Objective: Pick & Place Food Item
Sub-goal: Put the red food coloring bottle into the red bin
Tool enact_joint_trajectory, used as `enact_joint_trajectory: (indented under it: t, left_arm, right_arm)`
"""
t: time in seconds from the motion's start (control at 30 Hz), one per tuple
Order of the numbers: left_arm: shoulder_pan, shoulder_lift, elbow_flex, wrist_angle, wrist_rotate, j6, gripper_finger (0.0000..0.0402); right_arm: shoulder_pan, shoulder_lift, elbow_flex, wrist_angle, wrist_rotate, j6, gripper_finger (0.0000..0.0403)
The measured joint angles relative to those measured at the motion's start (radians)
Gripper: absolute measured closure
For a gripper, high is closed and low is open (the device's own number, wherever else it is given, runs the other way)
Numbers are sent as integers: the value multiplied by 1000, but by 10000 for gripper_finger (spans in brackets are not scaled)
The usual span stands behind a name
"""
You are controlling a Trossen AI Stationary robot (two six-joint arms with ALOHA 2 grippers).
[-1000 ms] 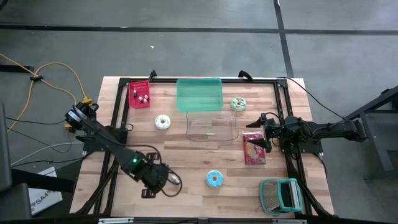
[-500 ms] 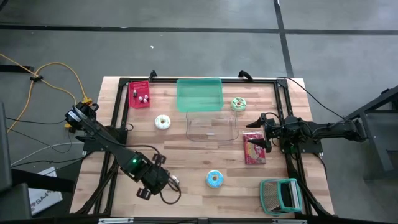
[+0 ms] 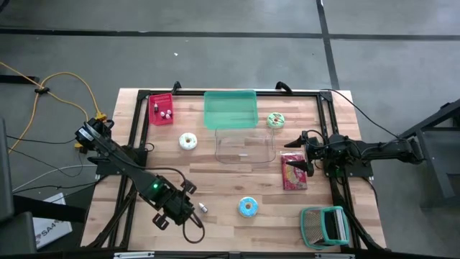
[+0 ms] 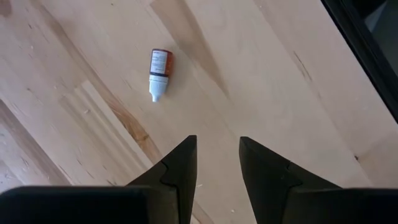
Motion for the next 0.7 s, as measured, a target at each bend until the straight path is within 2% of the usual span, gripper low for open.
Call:
enact_joint_trajectory:
  t: [0.2, 0.4, 0.7]
  left_arm:
    - [0, 0, 0, 13, 0, -19, 288]
    - [1, 0, 0, 65, -1, 30, 288]
    - [70, 4, 0, 117, -1, 42, 288]
  right_arm:
    - [0, 0, 0, 0, 0, 0, 53]
    - [0, 0, 0, 0, 0, 0, 53]
    - [0, 0, 0, 0, 0, 0, 53]
